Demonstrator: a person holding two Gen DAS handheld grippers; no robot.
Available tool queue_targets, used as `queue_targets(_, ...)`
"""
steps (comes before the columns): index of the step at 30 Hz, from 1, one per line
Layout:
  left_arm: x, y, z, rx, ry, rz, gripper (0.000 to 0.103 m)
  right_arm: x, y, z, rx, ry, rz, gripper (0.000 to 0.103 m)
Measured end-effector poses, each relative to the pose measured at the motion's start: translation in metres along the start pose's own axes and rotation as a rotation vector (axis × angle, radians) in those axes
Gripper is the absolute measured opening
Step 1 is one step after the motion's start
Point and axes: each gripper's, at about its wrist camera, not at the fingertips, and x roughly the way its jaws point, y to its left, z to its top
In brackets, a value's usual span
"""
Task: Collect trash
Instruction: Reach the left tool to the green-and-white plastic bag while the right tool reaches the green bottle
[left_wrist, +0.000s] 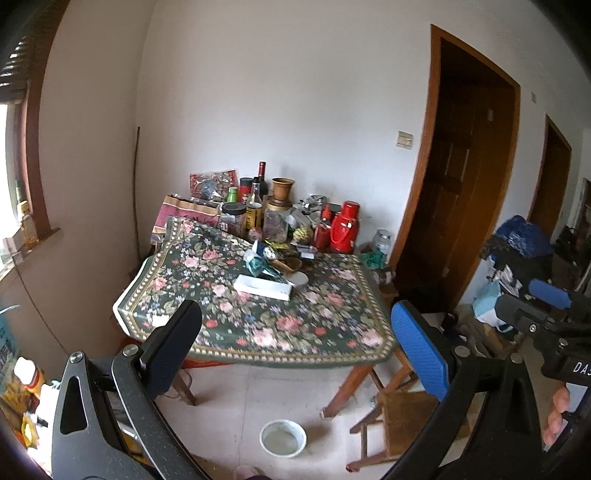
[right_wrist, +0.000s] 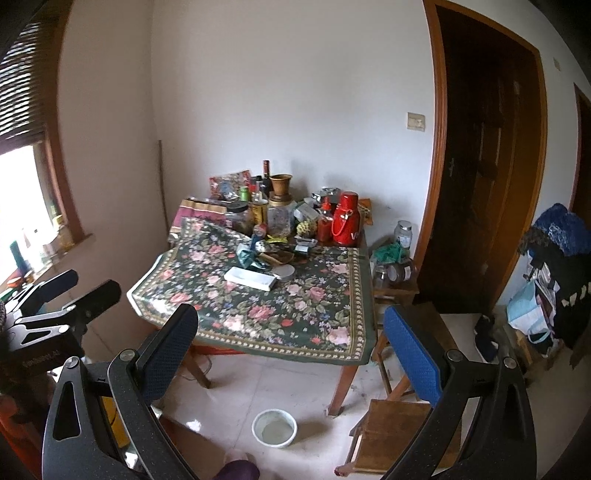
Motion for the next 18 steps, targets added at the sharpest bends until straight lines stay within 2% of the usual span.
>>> queue_targets(2, 0.028, 0.014, 0.008, -0.003, 0.023, -0.025, 0.103, 0.019, 0.001, 0.008, -0.003, 0.012, -0.026, 0.100)
queue_targets(6, 0.081, 0.037, 0.025, 0.027, 0.059, -0.014, 0.103, 0.060, 0.009, 0.030, 0.026, 0.012, -0.052, 0.100)
queue_targets(11, 0.137, 0.068, 0.045, 0.053, 0.124, -0.034, 0.103, 0.105, 0.023, 0.051, 0.096, 0.050, -0.046, 0.100)
queue_targets(13, 0.160, 0.080, 0.050, 0.069, 0.145, -0.039, 0.098, 0.121, 0.028, 0.056, 0.119, 0.068, -0.059, 0.100)
queue_targets(18, 0.217, 0.103, 0.057, 0.057, 0.216, -0.051, 0.096, 0.166, 0.033, 0.064, 0.201, 0.134, -0.044, 0.100)
